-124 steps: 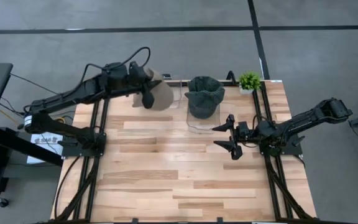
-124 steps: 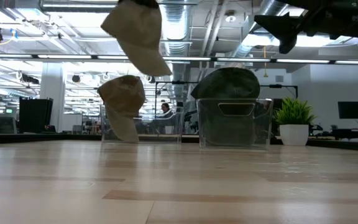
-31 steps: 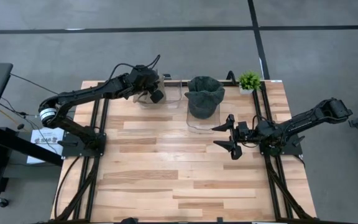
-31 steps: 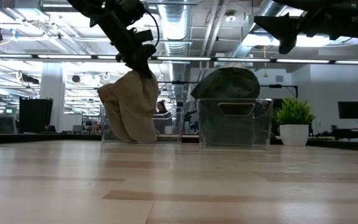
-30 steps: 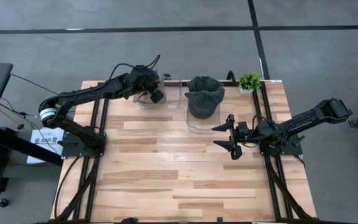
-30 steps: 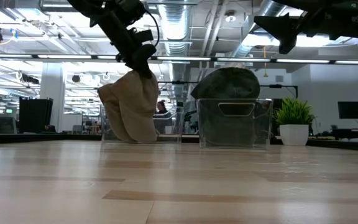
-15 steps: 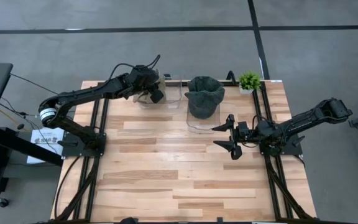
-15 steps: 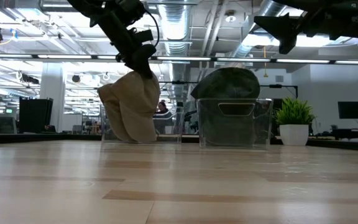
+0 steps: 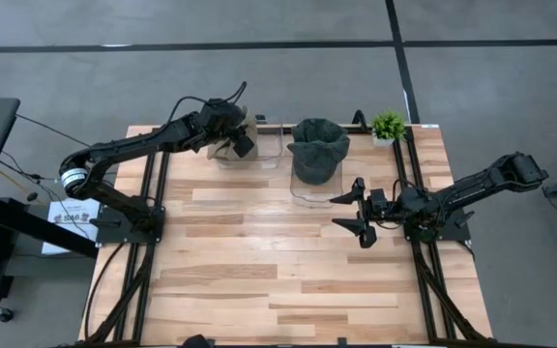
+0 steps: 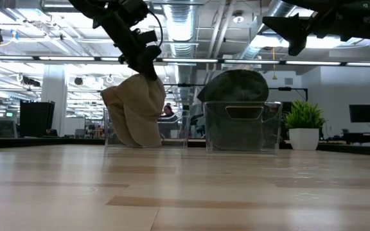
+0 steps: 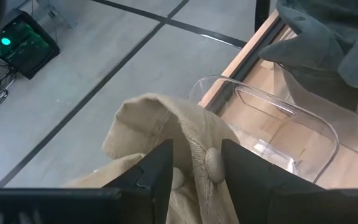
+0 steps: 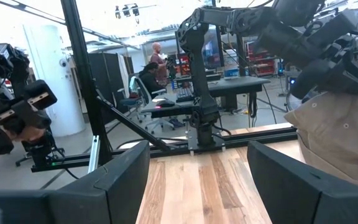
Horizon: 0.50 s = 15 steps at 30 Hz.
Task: Pick & Place hat
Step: Put the brown cap into the left transparent bin, then return to home position
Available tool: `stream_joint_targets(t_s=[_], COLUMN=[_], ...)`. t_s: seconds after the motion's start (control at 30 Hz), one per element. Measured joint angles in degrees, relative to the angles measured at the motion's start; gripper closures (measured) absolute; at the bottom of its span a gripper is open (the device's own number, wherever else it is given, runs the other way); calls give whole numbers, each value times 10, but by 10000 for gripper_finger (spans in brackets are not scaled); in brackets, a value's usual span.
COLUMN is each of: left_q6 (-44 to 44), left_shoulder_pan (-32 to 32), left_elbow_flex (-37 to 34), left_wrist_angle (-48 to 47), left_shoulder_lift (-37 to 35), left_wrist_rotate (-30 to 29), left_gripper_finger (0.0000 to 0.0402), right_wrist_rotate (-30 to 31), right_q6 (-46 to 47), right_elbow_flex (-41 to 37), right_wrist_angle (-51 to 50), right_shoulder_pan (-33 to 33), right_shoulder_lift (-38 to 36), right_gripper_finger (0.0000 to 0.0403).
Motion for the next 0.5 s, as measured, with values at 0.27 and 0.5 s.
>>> stream_joint_targets(t_s=[0.27,0.5], left_q6=[0,-3], left_shoulder_pan=[15,40], left_elbow_flex=[1,1], left_wrist_angle=[6,5], left_shoulder_lift=[-13,-37], left_wrist_rotate=[-8,-32], left_gripper_finger=[268,268], right_wrist_rotate=[0,0], right_q6=[0,0], right_elbow_flex=[0,0], right_wrist_angle=[-3,-4], right_shoulder_pan=[0,0], right_shoulder_lift=[0,0], right_gripper_finger=[143,143])
